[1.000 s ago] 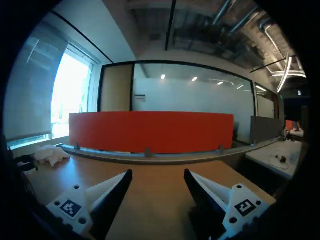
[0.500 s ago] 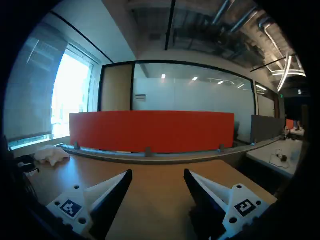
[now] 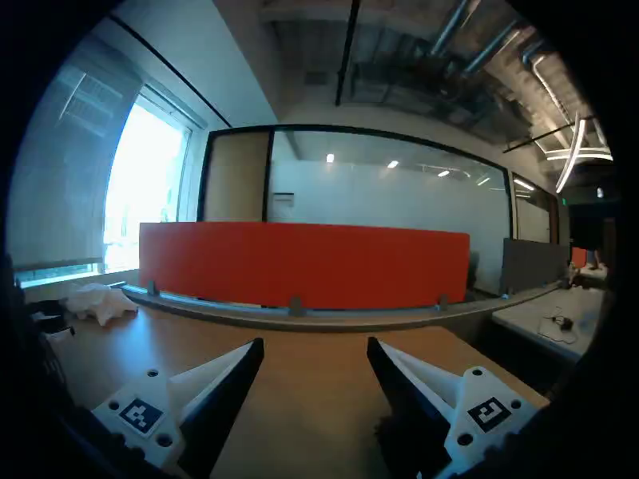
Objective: Fold towel
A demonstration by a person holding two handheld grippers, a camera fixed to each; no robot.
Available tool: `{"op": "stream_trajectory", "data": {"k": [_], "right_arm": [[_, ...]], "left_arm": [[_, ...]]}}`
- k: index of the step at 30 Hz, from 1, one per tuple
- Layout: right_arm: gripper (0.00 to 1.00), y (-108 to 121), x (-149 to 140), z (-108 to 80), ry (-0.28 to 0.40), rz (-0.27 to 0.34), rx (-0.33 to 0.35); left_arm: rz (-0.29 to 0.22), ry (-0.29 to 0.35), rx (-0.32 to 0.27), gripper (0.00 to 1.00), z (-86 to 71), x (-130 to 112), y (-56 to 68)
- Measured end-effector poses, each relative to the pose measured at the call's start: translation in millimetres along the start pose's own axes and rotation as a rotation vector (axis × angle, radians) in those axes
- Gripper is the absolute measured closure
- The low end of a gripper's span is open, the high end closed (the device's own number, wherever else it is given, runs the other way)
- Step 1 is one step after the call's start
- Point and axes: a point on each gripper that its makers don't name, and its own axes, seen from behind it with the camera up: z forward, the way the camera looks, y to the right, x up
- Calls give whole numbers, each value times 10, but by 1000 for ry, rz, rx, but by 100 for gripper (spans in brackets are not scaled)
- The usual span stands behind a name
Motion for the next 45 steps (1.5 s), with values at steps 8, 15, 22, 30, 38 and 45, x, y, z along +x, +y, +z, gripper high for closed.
{"op": "stream_trajectory", "data": {"k": [8, 15, 22, 30, 38, 45], "right_arm": [[0, 77, -158, 23, 20, -11, -11], [0, 222, -422, 10, 4, 10, -24], [0, 257, -633, 18, 10, 15, -23], [0, 201, -830, 23, 8, 27, -5], [0, 216, -958, 19, 2, 38, -4], [0, 264, -1025, 16, 11, 54, -16]], "left_arm": [[1, 0, 0, 7, 2, 3, 4], [1, 0, 0, 7, 0, -1, 7], [2, 0, 0, 7, 2, -11, 10], [2, 1, 0, 7, 4, -13, 5], [1, 1, 0, 7, 5, -11, 4], [1, 1, 0, 7, 5, -15, 8]]}}
